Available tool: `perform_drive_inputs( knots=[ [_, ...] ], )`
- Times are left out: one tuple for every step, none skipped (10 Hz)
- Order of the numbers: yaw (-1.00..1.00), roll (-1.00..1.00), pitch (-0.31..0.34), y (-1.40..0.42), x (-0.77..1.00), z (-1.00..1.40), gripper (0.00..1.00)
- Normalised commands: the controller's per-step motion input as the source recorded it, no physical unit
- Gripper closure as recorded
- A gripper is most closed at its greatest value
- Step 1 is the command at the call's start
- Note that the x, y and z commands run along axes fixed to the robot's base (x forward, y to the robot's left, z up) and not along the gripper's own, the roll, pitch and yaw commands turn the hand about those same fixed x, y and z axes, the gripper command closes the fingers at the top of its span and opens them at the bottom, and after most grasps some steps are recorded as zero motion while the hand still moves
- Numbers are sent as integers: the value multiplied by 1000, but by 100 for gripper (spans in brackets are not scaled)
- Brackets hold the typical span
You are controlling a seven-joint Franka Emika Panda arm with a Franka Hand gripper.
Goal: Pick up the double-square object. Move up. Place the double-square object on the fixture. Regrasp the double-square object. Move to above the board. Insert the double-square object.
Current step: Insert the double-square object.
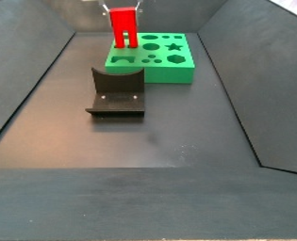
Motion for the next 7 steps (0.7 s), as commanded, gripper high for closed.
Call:
perform_drive_inputs(
  knots=[
    [11, 0, -186, -197, 80, -711, 100],
    [0, 0, -153, -89, 254, -771, 100],
    [-97, 40, -34, 0, 554, -751, 100],
    [-63, 76, -20, 20, 474, -711, 100],
    [-43, 74, -29, 49, 326, -689, 100],
    [-11, 99, -47, 143, 171, -757, 100],
    [-146, 131, -46, 214, 143, -809, 100]
  ],
)
